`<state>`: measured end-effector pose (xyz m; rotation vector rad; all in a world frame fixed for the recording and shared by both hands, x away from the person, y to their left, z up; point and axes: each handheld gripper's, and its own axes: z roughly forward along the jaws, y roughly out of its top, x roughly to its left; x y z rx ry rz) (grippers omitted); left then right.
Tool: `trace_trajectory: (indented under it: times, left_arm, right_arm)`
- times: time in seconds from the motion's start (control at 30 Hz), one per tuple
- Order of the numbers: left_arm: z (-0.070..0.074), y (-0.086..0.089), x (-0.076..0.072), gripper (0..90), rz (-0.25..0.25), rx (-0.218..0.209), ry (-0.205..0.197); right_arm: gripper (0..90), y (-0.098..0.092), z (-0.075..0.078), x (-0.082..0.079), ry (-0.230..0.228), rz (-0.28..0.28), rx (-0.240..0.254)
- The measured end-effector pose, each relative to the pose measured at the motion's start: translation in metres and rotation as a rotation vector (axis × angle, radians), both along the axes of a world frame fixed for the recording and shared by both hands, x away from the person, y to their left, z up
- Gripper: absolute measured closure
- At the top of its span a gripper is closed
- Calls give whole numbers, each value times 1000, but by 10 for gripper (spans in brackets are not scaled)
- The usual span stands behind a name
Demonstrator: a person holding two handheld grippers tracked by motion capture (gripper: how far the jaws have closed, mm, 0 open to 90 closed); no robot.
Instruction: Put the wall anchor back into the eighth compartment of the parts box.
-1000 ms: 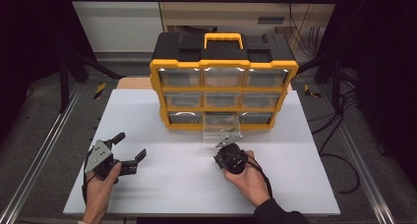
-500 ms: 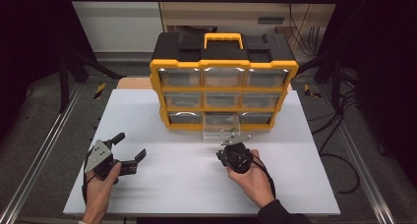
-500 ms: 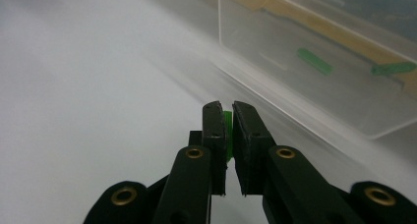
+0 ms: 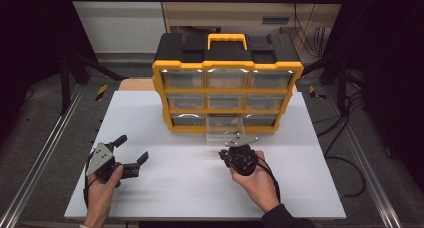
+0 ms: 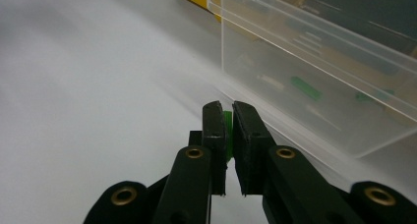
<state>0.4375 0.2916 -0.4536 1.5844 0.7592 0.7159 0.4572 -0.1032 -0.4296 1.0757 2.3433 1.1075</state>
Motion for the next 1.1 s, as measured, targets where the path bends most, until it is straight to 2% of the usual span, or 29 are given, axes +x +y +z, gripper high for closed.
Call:
trace_trajectory:
  times: [0.27,0.4,0.47,0.6,0.63,0.7,0.8,0.87,1.1]
  left_arm:
    - [0,2,-1,8,10,-11,-3]
    - [-1,0,0,9,5,0,4]
    - [0,0,-2,9,3,-2,0]
    - [0,1,-2,10,4,-4,0]
    - [0,0,-2,10,4,-5,2]
    - [-1,0,-1,10,3,-2,4]
    - [-1,0,-1,10,0,0,2]
    - [-1,0,-1,10,0,0,3]
    - [-1,1,-1,11,0,-2,3]
  right_arm:
    - [842,-12,8,-3,-24,-12,25]
    - [843,-18,7,0,-45,-23,41]
    - [842,-19,9,-1,-37,-31,58]
    - [842,-22,12,-4,-50,-39,63]
    - [843,-23,12,-3,-67,-28,57]
    - [842,-23,13,-5,-53,-42,75]
    - [842,-25,14,-4,-67,-37,71]
    - [842,-25,14,-5,-57,-46,83]
    - [843,-29,17,-4,-81,-53,94]
